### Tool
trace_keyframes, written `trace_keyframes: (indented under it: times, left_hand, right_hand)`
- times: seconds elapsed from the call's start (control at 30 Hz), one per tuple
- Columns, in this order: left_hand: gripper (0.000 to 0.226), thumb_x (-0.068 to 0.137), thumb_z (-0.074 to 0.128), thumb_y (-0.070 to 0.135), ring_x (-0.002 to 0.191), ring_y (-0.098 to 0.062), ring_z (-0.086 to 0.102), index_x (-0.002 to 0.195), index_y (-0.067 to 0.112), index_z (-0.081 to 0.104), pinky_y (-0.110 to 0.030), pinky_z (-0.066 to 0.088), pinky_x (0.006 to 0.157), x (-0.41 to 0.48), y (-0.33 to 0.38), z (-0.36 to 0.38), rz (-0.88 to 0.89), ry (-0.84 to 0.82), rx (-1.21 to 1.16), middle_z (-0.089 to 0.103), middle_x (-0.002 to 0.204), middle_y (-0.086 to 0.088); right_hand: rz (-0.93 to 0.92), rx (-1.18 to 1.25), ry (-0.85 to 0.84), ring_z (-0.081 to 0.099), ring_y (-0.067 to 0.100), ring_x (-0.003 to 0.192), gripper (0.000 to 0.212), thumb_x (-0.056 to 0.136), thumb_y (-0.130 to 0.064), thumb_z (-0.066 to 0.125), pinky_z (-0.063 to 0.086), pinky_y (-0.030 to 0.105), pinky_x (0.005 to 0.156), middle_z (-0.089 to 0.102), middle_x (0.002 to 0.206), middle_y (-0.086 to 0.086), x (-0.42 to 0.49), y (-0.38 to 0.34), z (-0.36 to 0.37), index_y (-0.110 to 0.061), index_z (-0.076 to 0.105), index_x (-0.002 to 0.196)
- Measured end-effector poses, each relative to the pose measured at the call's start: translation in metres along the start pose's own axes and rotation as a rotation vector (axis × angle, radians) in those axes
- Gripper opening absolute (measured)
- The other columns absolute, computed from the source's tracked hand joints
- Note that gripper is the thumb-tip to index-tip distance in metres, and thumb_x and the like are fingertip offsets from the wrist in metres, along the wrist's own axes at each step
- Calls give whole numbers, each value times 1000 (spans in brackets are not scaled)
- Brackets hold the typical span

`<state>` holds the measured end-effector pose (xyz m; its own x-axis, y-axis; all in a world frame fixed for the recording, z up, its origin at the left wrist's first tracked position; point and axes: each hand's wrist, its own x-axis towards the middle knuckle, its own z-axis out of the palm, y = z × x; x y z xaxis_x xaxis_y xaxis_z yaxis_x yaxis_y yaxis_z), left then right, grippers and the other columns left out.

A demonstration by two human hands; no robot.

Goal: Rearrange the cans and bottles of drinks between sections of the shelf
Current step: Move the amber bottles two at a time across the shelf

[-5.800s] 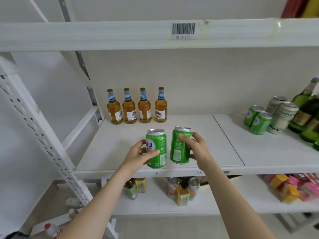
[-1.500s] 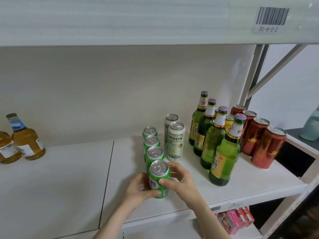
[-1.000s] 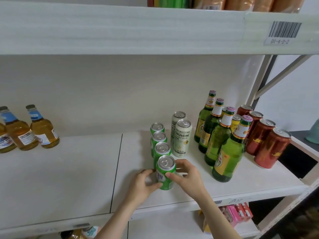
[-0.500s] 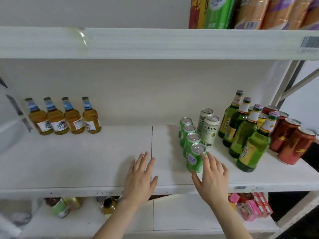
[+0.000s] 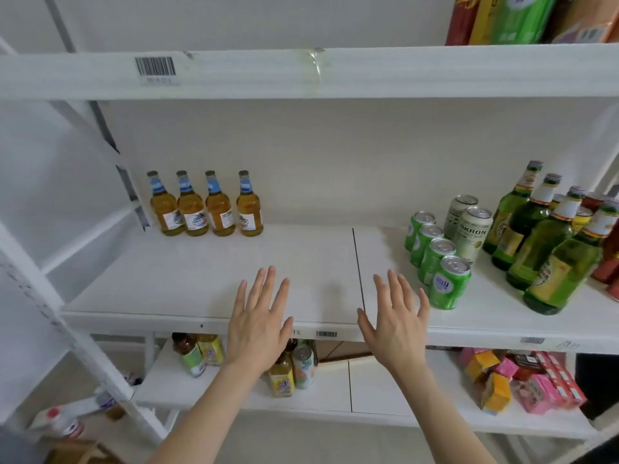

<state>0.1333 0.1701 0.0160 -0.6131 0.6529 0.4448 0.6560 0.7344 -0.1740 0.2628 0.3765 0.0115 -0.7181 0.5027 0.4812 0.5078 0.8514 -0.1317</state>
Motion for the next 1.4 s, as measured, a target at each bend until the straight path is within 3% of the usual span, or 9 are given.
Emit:
trace_keyframes:
  times: [0.17,0.33,0.6,0.8,0.97,1.13,1.23,1.4]
  left_hand:
    - [77,81,71,47,145,-36,32,145,12,46,-51,12,117,14,-46,3,-29,27,59,34,156,-20]
    - [80,78,74,48,145,-36,33,144,12,49,-49,-1,118,47,-98,11,-63,38,113,36,155,-20]
    - [80,77,73,53,145,-35,32,143,15,50,-54,17,117,77,-195,45,-83,39,115,37,155,-19]
    - [81,82,67,54,148,-34,26,148,14,43,-52,19,115,104,-259,73,-27,79,104,35,157,-18]
    - [80,84,67,52,147,-36,30,149,12,41,-54,27,115,129,-291,99,-44,81,46,34,156,-22]
    - [84,86,66,51,147,-37,30,152,11,34,-49,31,116,154,-302,138,-98,23,-84,29,159,-21]
    - [87,89,62,50,149,-33,25,156,12,22,-43,30,117,168,-299,164,-144,-13,-259,21,163,-14]
    - [94,85,72,44,146,-30,30,154,4,22,-38,34,114,199,-288,204,-266,-15,-625,30,159,-14]
  right_hand:
    - [-3,35,-15,48,34,133,65,84,-52,41,26,54,108,53,144,15,20,-44,15,-13,52,135]
    - [-10,61,-14,47,34,134,66,84,-53,41,25,55,109,52,145,15,53,-87,34,-13,52,136]
    - [-54,59,-17,50,35,132,66,85,-54,41,18,53,110,52,145,15,108,-177,66,-13,51,136]
    - [-10,44,31,48,34,134,68,82,-52,61,17,53,109,52,144,16,139,-232,98,-13,48,136]
    - [25,36,22,41,32,140,70,86,-57,50,19,54,113,47,149,13,170,-258,117,-14,45,141]
    - [28,74,-11,31,26,145,76,89,-62,40,19,51,116,38,156,7,212,-262,143,-16,32,150]
    - [44,182,2,36,25,142,82,84,-65,38,24,49,113,42,153,5,235,-261,164,-17,33,150]
    - [65,387,-59,38,23,138,82,88,-57,59,28,44,109,42,152,-1,268,-261,200,-18,26,152]
